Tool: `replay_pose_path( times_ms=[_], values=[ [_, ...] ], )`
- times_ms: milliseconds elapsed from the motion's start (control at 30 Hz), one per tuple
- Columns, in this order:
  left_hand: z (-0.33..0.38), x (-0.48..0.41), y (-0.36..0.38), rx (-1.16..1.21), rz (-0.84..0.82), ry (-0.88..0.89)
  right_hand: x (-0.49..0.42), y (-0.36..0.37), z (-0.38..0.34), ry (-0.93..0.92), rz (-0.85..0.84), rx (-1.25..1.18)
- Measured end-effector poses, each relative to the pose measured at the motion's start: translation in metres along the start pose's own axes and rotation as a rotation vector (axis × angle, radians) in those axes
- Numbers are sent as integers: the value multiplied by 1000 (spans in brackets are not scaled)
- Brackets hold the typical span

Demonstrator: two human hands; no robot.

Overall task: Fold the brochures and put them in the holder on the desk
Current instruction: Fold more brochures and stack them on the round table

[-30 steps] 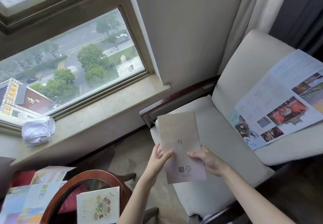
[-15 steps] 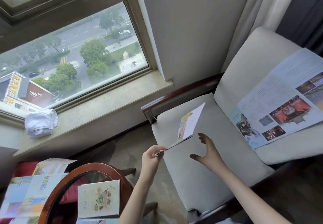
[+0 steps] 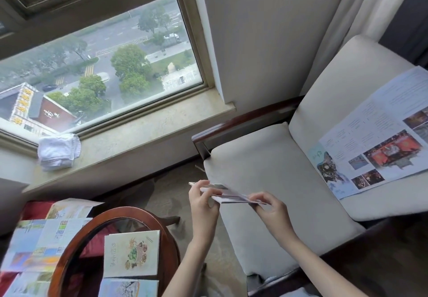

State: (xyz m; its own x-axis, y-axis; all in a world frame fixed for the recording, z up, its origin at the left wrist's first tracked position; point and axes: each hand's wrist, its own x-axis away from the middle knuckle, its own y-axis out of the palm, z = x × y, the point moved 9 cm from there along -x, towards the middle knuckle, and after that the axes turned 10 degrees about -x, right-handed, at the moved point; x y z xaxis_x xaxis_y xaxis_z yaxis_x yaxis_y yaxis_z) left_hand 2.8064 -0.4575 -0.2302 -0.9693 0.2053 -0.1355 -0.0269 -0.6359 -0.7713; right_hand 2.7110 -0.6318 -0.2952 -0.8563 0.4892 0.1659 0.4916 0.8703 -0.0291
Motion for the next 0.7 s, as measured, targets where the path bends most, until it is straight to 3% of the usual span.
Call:
replay_pose_path(
  times_ms=[200,400,467,600,700],
  values=[
    [-2,7,-15,-115,108,-33,-5,2,-5,1,8,116],
    [40,14,10,-369,-68,458,-12,15,-23,-83,-168,412],
    [49,15,17,-411,-125,515,-13,18,-28,-108,-192,428],
    [48,10,21,-282,-208,428,-15,23,-38,-147,-210,394],
    [39,2,11,-44,-206,252,-16,25,-41,-144,-226,325]
  ],
)
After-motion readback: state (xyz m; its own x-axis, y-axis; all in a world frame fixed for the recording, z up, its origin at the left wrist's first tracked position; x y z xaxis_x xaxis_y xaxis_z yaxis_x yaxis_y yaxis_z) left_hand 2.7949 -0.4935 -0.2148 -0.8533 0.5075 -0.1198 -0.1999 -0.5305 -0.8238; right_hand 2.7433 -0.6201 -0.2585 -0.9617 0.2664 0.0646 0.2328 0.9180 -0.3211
